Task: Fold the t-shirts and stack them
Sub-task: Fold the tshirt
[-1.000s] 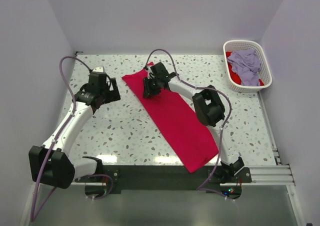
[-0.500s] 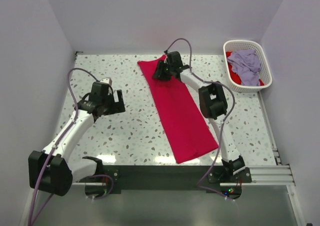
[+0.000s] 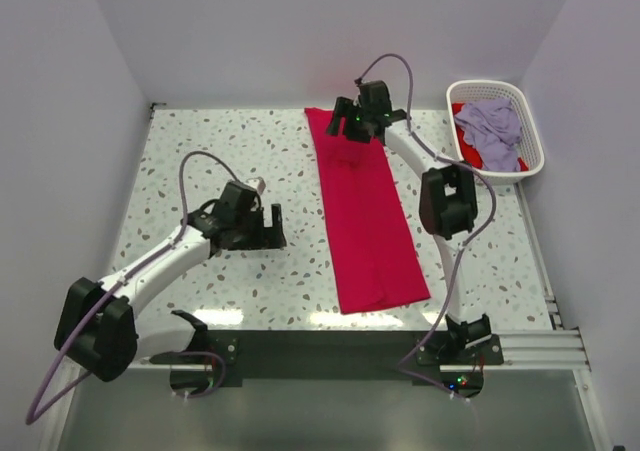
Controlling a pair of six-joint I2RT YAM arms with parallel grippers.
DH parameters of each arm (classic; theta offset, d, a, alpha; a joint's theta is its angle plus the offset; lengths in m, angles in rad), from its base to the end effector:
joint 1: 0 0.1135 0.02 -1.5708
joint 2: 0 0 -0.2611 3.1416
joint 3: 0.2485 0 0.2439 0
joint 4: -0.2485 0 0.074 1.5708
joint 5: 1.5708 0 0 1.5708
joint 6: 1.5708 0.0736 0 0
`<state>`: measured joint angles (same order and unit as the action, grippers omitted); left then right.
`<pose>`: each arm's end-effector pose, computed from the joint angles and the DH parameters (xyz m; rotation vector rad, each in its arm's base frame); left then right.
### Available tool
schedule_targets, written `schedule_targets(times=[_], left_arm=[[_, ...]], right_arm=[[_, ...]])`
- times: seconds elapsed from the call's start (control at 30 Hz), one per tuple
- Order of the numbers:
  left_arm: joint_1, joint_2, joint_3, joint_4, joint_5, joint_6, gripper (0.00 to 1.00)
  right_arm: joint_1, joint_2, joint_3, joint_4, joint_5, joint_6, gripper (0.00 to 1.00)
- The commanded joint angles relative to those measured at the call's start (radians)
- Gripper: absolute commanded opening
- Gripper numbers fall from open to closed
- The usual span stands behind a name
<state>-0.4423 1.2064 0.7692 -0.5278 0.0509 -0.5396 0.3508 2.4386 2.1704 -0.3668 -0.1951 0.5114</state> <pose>0.2248 -0.1106 0.1904 -0.1056 2.5938 -0.4408 0.5405 0.2130 0.1908 0.0704 2.2791 0.6834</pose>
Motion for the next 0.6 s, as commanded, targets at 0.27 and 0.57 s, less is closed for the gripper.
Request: schedule_targets(times=[0.27, 0.57], left_arm=[[-0.346, 0.166, 0.044, 0.101, -0.016, -0.237, 0.85], [-0.352, 0.153, 0.007, 0.133, -0.048, -0.276, 0.84]], right_arm=[[0.019, -0.778, -0.788, -0.297, 0.151, -0.185, 0.6], [0.287, -1.035, -1.222, -0.273, 0.121, -0.056, 0.5]])
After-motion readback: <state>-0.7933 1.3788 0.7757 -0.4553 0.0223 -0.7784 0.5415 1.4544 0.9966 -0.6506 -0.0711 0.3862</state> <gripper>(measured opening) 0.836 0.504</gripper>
